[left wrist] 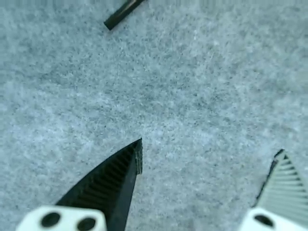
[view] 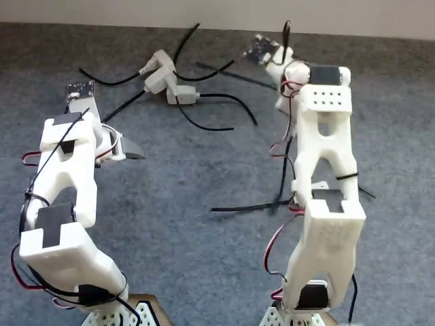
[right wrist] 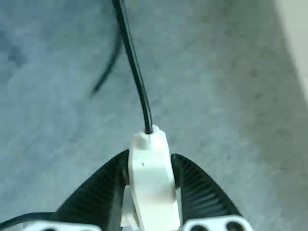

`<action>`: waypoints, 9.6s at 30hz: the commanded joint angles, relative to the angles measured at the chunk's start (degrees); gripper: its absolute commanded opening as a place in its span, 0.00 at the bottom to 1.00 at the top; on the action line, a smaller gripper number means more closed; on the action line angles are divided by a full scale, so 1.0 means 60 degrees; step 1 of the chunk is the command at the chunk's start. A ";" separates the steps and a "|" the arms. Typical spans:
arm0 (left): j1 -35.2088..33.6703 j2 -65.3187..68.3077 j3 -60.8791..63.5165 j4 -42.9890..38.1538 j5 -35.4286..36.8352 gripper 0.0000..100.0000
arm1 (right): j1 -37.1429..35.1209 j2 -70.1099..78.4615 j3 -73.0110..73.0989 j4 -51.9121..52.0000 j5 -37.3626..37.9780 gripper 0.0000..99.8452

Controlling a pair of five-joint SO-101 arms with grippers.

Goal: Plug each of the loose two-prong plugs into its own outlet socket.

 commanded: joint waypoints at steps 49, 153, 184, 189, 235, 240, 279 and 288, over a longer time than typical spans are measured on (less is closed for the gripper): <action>0.0242 -0.0447 0.0359 -0.0908 0.0044 0.40 | 0.3187 -0.0227 -0.3582 0.5018 -1.1663 0.28; 0.0256 -0.0432 0.0359 -0.0938 0.0044 0.40 | 0.1824 -0.1077 0.1062 0.0989 -1.4960 0.33; 0.0256 -0.0432 0.0359 -0.0967 0.0044 0.40 | 0.1370 0.2103 0.0374 -0.1824 -2.1817 0.23; 0.0256 -0.0432 0.0359 -0.0967 0.0044 0.40 | 0.1048 0.1458 -0.1429 -0.0198 -1.7538 0.29; 0.0256 -0.0418 0.0359 -0.0967 0.0044 0.40 | 0.4271 0.5516 -0.8725 0.5004 -0.2535 0.01; 0.0256 -0.0418 0.0359 -0.0967 0.0044 0.40 | 0.5062 0.5502 -0.9883 0.5004 -0.2564 0.01; 0.0593 -0.0432 0.0564 -0.1143 0.0000 0.40 | 1.1026 0.2689 -1.0249 0.5033 -0.5817 0.02; 0.0579 -0.0432 0.0637 -0.1172 0.0015 0.40 | 1.0147 -0.0945 -0.4842 0.5033 -0.6813 0.02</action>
